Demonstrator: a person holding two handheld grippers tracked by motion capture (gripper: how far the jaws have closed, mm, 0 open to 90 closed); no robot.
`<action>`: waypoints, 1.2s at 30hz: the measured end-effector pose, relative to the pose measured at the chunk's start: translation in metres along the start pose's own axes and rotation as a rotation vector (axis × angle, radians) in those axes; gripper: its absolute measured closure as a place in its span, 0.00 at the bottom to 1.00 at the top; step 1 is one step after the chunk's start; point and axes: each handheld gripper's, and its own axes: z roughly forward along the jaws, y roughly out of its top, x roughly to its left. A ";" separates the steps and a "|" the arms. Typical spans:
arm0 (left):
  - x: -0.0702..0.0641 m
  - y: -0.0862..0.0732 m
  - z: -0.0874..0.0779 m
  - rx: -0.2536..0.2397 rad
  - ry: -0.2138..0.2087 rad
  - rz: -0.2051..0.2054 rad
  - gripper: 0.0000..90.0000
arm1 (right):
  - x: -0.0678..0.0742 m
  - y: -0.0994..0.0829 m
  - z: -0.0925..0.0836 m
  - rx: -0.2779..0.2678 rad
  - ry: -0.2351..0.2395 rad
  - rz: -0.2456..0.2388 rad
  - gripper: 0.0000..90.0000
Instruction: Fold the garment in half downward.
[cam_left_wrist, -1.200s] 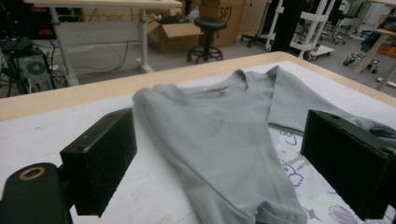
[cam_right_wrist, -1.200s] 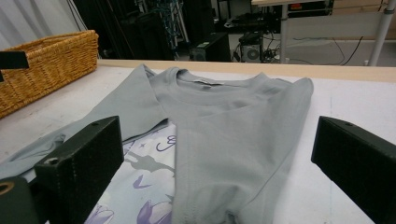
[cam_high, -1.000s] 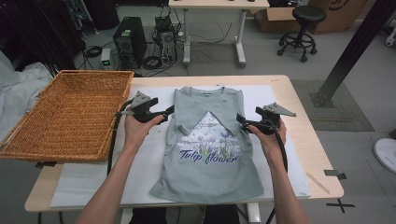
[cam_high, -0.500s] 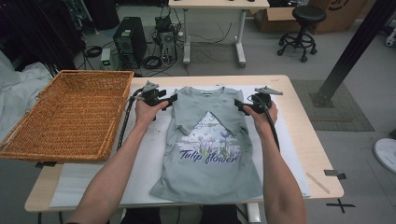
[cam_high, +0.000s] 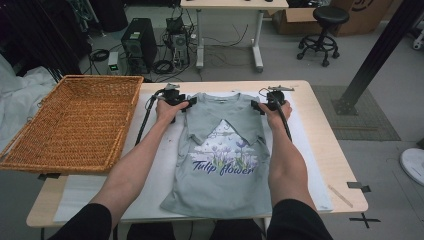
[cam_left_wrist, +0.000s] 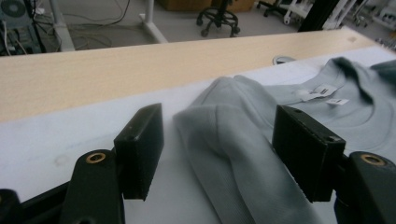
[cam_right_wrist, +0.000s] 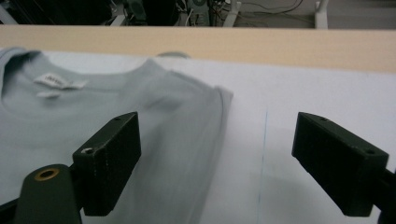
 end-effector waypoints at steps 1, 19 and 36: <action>0.000 0.001 0.003 0.016 -0.009 0.011 0.39 | 0.000 0.002 0.005 -0.003 0.009 -0.010 0.18; -0.005 0.002 0.006 0.081 -0.029 0.099 0.95 | 0.012 -0.003 0.025 -0.005 0.051 -0.067 0.95; 0.000 0.059 -0.033 -0.122 -0.080 0.110 0.95 | 0.014 0.048 -0.006 -0.227 0.117 -0.061 0.95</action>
